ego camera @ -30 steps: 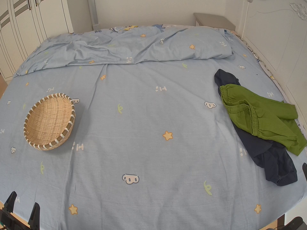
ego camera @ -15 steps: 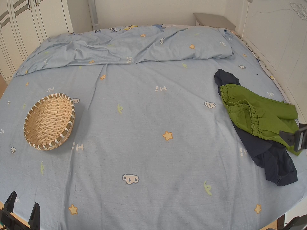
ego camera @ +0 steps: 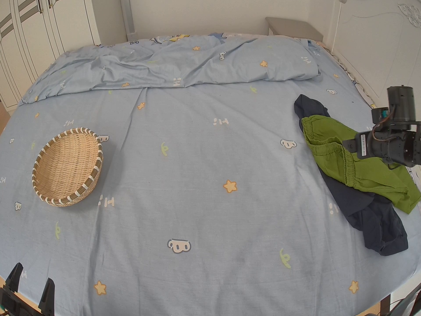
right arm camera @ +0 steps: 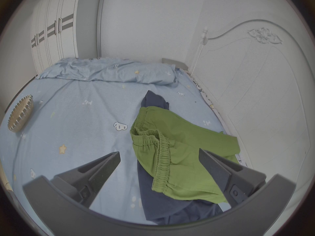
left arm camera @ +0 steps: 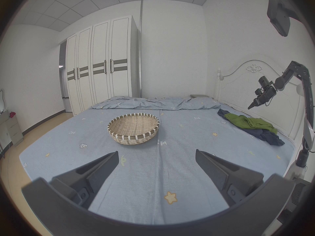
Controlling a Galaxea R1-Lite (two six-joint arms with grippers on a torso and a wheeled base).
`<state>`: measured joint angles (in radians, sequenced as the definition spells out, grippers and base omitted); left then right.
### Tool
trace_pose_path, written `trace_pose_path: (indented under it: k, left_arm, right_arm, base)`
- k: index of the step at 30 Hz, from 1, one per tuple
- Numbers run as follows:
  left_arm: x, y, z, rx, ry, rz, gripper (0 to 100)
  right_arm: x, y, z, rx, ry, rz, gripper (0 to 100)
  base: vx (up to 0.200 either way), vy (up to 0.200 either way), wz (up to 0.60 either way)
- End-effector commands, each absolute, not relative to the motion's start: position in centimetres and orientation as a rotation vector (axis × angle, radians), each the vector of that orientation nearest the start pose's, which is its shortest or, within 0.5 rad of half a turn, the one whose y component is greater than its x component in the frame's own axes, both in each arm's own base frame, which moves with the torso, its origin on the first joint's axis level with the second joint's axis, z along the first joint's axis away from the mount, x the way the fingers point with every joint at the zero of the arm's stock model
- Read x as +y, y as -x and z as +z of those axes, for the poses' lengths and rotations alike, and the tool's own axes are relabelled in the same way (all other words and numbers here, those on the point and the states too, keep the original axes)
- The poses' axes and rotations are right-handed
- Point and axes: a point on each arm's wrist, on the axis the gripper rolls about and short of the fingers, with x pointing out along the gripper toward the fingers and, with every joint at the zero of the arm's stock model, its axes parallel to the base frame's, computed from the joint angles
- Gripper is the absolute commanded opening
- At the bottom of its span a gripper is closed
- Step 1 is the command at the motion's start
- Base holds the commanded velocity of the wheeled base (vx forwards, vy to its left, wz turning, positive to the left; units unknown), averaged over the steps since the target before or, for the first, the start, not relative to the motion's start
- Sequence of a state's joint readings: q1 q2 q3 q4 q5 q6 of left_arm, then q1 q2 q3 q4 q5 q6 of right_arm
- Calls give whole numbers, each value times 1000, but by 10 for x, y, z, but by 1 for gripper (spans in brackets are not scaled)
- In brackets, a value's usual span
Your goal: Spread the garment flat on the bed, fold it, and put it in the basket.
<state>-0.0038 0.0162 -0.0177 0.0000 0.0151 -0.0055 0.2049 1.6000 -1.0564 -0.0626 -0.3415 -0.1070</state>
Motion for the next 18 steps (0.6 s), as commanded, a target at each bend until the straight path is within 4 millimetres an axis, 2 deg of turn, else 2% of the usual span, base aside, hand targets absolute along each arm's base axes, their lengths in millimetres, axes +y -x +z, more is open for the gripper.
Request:
trace_pose_path:
  k: [1, 2, 4, 12, 13, 18]
  left_arm:
    - [0, 22, 76, 9, 6, 11, 100]
    - [0, 22, 76, 9, 6, 11, 100]
    - [0, 22, 76, 9, 6, 11, 100]
    - [0, 22, 76, 9, 6, 11, 100]
    - [0, 22, 76, 11, 6, 11, 100]
    - [0, 22, 76, 9, 6, 11, 100]
  right_arm:
    - [58, -326, 194, 560, 261, -118, 100]
    - [58, -326, 193, 561, 261, -118, 100]
    - [53, -341, 185, 581, 273, -161, 100]
    - [40, -353, 185, 581, 276, -207, 100]
    - [40, -356, 177, 603, 282, -208, 100]
    - [35, -365, 163, 630, 277, -225, 100]
  base:
    - [0, 0, 0]
    - [0, 0, 0]
    - [0, 0, 0]
    - [0, 0, 0]
    - [0, 0, 0]
    - [0, 0, 0]
